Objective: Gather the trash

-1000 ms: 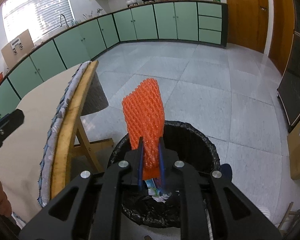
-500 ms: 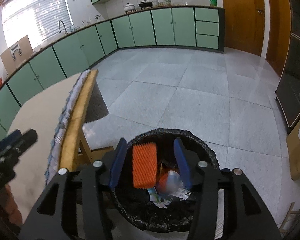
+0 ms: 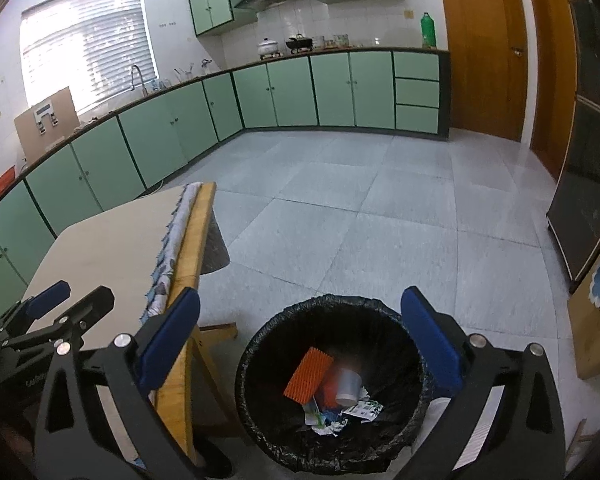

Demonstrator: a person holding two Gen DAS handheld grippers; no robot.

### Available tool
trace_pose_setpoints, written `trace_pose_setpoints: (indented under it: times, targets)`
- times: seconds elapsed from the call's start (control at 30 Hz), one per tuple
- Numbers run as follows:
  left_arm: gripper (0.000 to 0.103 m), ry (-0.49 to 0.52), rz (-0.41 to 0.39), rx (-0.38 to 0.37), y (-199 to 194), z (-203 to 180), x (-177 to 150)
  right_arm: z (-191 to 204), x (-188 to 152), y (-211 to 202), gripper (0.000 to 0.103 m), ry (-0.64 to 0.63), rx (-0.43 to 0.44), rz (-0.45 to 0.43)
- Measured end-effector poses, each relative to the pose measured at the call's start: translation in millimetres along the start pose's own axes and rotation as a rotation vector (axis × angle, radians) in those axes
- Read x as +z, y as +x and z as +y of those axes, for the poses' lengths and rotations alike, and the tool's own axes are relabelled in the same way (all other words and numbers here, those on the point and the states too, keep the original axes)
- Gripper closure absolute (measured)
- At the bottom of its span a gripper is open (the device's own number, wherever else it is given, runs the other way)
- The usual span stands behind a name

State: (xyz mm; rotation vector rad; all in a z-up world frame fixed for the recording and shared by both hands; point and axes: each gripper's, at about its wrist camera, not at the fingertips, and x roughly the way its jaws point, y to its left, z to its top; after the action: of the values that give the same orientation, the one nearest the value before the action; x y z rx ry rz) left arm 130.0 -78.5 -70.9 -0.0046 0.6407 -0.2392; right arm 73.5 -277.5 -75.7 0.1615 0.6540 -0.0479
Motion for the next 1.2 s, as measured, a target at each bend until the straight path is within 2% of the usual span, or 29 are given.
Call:
trace_pose_setpoints:
  times: [0.13,1.2]
  targets:
    - [0.009,0.002,-0.015,0.001,-11,1,4,5,5,-12,0.005,-0.013,0.024,-0.015]
    - [0.008,-0.002,-0.107,0.023,-66,10,19,31,16,-61,0.005,-0.096,0.078,-0.107]
